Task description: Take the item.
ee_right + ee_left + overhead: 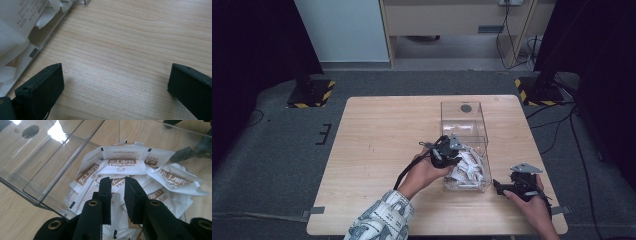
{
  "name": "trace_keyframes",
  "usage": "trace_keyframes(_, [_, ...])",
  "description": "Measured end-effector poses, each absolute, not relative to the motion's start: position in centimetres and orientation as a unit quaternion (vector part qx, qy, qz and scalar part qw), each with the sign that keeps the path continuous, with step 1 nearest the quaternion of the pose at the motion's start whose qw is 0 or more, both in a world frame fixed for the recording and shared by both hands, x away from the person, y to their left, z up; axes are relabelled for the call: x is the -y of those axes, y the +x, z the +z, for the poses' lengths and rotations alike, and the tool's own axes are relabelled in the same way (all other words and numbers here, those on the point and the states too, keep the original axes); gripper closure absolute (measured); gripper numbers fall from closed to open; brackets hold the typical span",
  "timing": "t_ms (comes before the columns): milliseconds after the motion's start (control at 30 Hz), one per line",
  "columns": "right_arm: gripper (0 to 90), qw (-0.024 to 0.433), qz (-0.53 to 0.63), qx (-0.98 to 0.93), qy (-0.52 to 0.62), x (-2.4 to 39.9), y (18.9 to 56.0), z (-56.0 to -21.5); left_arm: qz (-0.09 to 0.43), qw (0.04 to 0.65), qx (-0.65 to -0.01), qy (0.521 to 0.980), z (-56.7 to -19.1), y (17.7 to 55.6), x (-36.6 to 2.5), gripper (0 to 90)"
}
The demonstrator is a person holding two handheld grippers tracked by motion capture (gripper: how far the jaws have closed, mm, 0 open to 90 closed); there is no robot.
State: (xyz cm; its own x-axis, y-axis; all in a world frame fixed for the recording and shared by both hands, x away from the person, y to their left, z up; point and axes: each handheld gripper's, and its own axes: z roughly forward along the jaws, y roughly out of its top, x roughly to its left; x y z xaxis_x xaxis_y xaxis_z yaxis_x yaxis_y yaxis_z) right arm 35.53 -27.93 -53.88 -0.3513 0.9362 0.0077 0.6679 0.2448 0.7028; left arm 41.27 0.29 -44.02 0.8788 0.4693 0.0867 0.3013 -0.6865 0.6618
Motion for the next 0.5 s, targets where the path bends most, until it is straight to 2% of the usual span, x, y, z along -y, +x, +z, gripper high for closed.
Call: trace_keyframes(500, [0.8,0.213,0.314,-0.76,0.528,27.9,35.5,-53.9,0.123,0.325,-0.223,0.911,-45.1,42.0,0.0,74.5])
